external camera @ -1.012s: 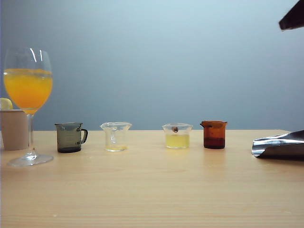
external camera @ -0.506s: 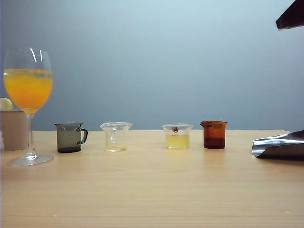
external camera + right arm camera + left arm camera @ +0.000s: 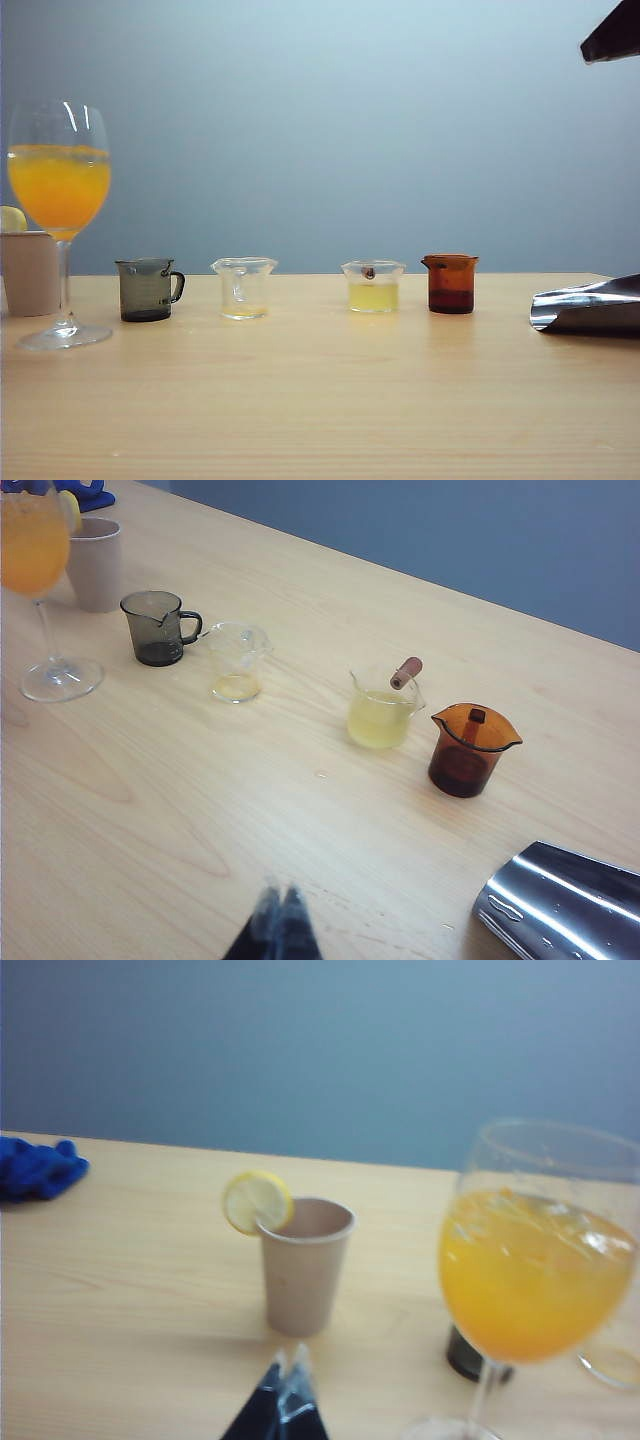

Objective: Pick up the second measuring cup from the left, pour the orange juice inside into the goblet, and finally put the measuring cup back in its original place.

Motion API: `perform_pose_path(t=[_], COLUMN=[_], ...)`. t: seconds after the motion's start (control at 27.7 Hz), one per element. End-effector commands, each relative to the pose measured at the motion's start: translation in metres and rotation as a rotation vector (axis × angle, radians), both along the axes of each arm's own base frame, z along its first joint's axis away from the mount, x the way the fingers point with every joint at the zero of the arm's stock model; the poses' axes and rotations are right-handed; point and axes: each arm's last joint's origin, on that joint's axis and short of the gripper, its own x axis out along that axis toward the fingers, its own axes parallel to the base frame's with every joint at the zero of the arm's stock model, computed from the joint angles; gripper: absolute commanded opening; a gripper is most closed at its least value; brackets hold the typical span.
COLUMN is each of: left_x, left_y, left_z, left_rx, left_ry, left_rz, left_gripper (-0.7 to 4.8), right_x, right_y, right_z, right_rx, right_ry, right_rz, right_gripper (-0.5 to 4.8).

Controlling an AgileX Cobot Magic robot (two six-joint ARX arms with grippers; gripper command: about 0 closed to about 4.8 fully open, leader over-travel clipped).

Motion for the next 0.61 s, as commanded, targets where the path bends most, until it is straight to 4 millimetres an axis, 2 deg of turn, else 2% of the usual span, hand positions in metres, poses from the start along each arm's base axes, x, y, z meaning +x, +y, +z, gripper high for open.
perform_pose_path(t=[0.04,0.25,0.61], left_x=[0.0010,0.0011,0.0011], left_y=[-0.0033,-0.0097,-0.0093], left_z=[-0.0026,-0.0026,-0.0026], left_rx=[0.004,0.043,0.042], left_ry=[-0.001,0.000,0.001], left_rz=[-0.008,-0.022,-0.005], left_gripper=[-0.05,-0.05,0.03], right_x=[0.0001,0.0001,0.0001], right_y=[0.0001,0.0001,0.0001], right_z=[0.0013,0.0013,0.0013], right_rx=[0.011,0.011,0.011], right_ry=[-0.006,-0.006,-0.006], right_rz=[0.000,0.000,0.000], right_gripper=[-0.01,-0.01,-0.01])
